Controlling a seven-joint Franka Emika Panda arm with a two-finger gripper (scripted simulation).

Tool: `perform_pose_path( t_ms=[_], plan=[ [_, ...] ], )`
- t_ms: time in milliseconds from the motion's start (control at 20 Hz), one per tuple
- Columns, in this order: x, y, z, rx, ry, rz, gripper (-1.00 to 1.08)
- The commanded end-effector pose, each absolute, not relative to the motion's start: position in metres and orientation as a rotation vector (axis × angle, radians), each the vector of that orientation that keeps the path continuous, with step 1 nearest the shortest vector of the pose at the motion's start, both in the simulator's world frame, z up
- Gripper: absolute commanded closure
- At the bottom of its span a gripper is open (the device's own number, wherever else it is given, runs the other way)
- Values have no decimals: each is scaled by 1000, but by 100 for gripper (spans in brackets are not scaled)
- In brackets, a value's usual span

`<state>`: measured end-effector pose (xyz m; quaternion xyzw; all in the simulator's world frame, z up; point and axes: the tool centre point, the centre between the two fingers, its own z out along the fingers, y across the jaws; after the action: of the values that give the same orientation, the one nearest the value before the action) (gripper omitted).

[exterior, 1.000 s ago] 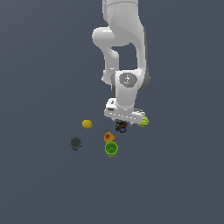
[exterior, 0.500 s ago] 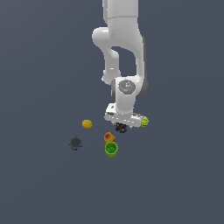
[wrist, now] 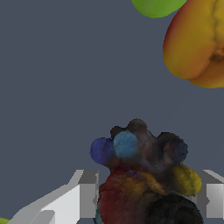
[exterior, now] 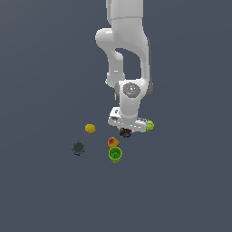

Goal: Pick up a designated object from a clutter of objects.

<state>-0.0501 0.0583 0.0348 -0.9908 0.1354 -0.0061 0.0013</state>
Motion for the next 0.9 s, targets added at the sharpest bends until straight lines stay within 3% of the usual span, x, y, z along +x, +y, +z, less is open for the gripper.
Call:
perform_pose_path(
  t_ms=[0,850],
  plan=[
    [-55,59,30,-3113,421,0,108],
    [-60,34,80,-3110,424,-16,108]
  ],
)
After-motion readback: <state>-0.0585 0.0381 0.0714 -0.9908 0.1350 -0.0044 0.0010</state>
